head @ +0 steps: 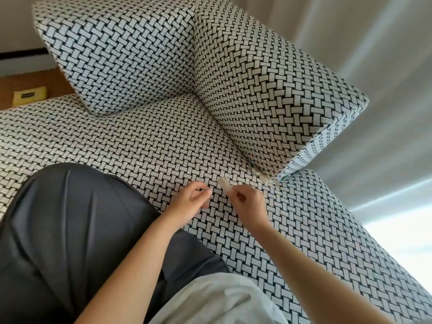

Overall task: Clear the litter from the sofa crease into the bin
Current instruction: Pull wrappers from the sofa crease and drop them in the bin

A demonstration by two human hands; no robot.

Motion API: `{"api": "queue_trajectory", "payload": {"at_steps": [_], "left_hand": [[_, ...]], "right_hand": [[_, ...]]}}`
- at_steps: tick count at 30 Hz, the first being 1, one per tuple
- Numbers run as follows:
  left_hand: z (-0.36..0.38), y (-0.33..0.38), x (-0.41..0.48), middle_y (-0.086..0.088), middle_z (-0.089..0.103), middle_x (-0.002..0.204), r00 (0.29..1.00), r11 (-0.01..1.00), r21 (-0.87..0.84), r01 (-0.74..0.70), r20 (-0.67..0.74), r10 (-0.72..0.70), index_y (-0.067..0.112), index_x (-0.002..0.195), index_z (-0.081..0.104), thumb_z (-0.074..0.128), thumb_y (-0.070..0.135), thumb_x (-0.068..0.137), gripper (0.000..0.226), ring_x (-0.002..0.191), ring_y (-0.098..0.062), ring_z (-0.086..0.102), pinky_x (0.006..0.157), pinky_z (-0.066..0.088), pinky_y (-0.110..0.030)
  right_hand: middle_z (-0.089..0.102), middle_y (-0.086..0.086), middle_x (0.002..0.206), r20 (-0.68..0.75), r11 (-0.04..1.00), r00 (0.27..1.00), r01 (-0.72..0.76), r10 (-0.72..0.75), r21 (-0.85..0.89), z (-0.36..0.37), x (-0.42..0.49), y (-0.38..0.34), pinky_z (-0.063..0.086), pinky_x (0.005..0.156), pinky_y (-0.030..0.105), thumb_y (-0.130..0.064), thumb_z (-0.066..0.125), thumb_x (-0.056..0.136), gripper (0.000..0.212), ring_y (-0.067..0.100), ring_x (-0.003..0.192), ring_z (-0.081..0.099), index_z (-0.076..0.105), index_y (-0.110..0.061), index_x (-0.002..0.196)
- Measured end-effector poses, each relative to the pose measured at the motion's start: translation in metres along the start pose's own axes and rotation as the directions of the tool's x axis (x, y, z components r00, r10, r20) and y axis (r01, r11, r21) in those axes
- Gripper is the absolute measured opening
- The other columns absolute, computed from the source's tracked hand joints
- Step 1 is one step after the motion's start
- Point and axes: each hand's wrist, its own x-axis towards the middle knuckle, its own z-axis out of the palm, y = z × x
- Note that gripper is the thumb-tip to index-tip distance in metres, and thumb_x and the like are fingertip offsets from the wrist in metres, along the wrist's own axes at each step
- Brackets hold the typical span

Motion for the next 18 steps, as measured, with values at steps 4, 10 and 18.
{"api": "queue_trajectory", "payload": {"at_steps": [4,10,18], "left_hand": [[0.000,0.006,-0.005,0.000,0.062,0.106,0.999,0.990,-0.130,0.049,0.027,-0.046,0.018,0.113,0.053,0.043,0.034,0.096,0.026,0.084,-0.011,0.066,0.066,0.054,-0.024],[0.000,0.003,-0.004,-0.001,0.061,0.087,0.996,0.994,-0.086,0.068,-0.058,-0.074,0.014,0.105,0.051,0.039,0.024,0.099,0.017,0.060,-0.010,0.060,0.049,0.048,-0.019],[0.002,0.002,0.000,-0.003,0.067,0.087,0.991,0.989,-0.113,0.091,-0.090,-0.101,0.023,0.093,0.049,0.039,0.020,0.099,0.012,0.055,-0.012,0.056,0.051,0.044,-0.021]], "right_hand": [[0.053,-0.007,0.060,0.127,0.992,0.992,-0.004,-0.012,0.126,0.015,-0.009,-0.028,0.036,0.049,0.012,-0.018,0.061,0.089,0.021,0.000,0.049,0.041,0.065,-0.007,0.072],[0.067,0.003,0.082,0.212,0.979,0.957,0.180,-0.197,0.097,0.006,-0.010,-0.028,0.051,0.068,0.020,-0.016,0.052,0.090,0.019,0.009,0.071,0.059,0.068,-0.007,0.090],[0.052,0.008,0.121,-0.200,0.807,0.865,-0.501,0.460,-0.313,-0.066,0.007,0.071,0.043,0.097,0.041,-0.030,0.059,0.087,0.048,0.023,0.111,0.049,0.048,-0.011,0.129]]}}
